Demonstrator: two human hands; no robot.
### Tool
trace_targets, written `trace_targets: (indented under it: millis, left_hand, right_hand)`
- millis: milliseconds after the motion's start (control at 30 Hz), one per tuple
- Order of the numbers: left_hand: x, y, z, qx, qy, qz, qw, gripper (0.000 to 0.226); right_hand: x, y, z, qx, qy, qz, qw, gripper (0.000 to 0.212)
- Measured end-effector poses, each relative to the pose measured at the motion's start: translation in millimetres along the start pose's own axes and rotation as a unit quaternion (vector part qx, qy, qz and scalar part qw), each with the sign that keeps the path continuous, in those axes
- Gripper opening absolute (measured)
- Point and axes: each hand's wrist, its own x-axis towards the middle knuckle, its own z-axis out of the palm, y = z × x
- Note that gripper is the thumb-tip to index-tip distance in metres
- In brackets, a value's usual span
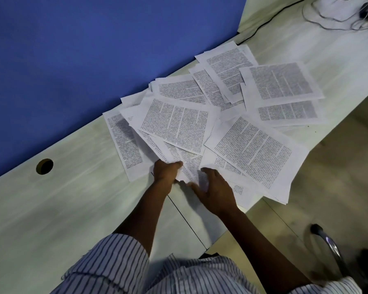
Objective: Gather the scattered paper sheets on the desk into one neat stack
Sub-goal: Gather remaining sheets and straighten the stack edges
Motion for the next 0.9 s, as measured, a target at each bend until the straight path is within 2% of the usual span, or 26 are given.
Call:
trace_targets:
  millis: [67,133,200,267,367,500,733,800,900]
  left_hand:
    - [3.3,-0.5,-7.8,0.007,-0.009,-0.005,1.0,0.036]
    - [-0.3,-0.2,-20.5,0.01,-0.022,-0.002,1.0,0.033]
    - [-1.9,-5.5,-35.7,0.01,-0.046,0.003,0.999,0.038]
    - [-4.6,-13.8,-50.1,0.034,-0.075,0.005,0.997,0.044]
    - [-7.8,-27.5,-59.7,0.04,-0.1,-0.006,0.994,0.046]
    - [-18.1,-36.2,-56.9,0.015,-0.091,0.005,0.996,0.044]
    - [-40.0,-51.8,-35.7,-0.037,-0.074,-0.02,0.996,0.032]
    - [-47.4,-55.9,-27.9,-0.042,-0.087,-0.031,0.995,0.03]
    - [-55.4,-49.0,-14.2,-0.071,-0.078,-0.037,0.994,0.028]
  right_hand:
    - [5.2,16.5,-7.6,-0.002,0.064,0.006,0.998,0.049]
    - [17.2,40.5,-15.8,-0.06,0.1,0.027,0.993,0.054]
    - [27.2,59.9,-24.4,-0.115,0.061,0.078,0.988,0.077]
    - [30.5,72.5,-27.5,-0.161,0.014,0.098,0.982,0.088]
    - [31.0,79.7,-25.4,-0.196,0.02,0.068,0.978,0.08]
    - [39.5,77.3,-24.5,-0.211,0.032,0.061,0.975,0.071]
    - [32.1,71.6,-28.3,-0.19,-0.067,0.042,0.979,0.079]
    - [21.7,68.3,-28.2,-0.148,-0.073,0.037,0.986,0.076]
    - [9.1,64.1,-34.1,-0.038,-0.074,0.076,0.994,0.069]
